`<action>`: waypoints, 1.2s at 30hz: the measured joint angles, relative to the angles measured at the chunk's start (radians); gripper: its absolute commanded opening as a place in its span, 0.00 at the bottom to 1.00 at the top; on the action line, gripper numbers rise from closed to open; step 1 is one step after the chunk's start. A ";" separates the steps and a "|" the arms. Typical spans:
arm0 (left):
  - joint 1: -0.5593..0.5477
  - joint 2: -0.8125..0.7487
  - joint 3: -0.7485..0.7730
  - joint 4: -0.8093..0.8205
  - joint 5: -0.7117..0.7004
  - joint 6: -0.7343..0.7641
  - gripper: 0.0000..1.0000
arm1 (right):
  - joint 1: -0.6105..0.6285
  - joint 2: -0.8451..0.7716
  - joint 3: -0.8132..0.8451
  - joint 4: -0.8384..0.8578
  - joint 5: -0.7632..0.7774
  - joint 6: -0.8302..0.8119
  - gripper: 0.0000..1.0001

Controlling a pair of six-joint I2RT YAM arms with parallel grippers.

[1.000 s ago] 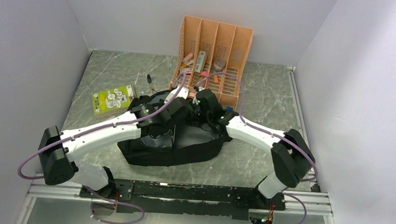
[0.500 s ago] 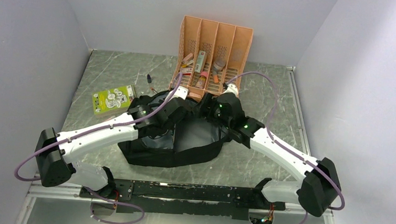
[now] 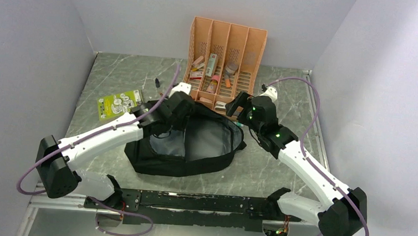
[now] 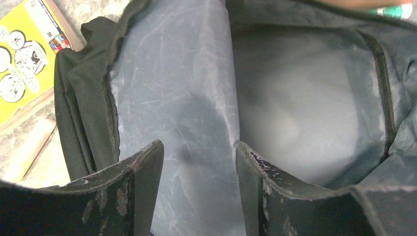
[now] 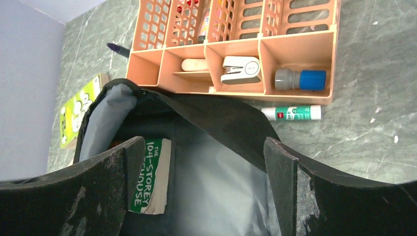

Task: Pack the student bag
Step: Place the book in the student bag, then move the student bag to the center of the board.

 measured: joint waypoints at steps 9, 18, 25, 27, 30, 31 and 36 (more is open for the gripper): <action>0.262 -0.049 0.051 0.058 0.167 0.021 0.67 | -0.005 -0.015 -0.010 -0.001 -0.014 -0.047 0.96; 0.491 -0.092 0.056 0.137 0.351 0.022 0.66 | -0.005 -0.024 -0.028 0.003 -0.062 -0.078 0.97; 0.702 -0.093 0.056 0.139 0.427 0.003 0.65 | -0.005 -0.024 -0.039 0.024 -0.093 -0.109 1.00; 0.780 -0.093 0.052 0.142 0.443 -0.011 0.65 | -0.005 -0.024 -0.038 0.022 -0.094 -0.127 1.00; 0.888 -0.092 0.024 0.167 0.450 -0.028 0.64 | -0.005 -0.017 -0.020 0.003 -0.095 -0.157 1.00; 0.921 -0.086 0.012 0.175 0.450 -0.033 0.64 | -0.006 -0.013 -0.008 -0.004 -0.094 -0.167 1.00; 1.038 -0.024 -0.060 0.240 0.447 -0.063 0.62 | -0.006 -0.005 0.037 -0.025 -0.107 -0.207 1.00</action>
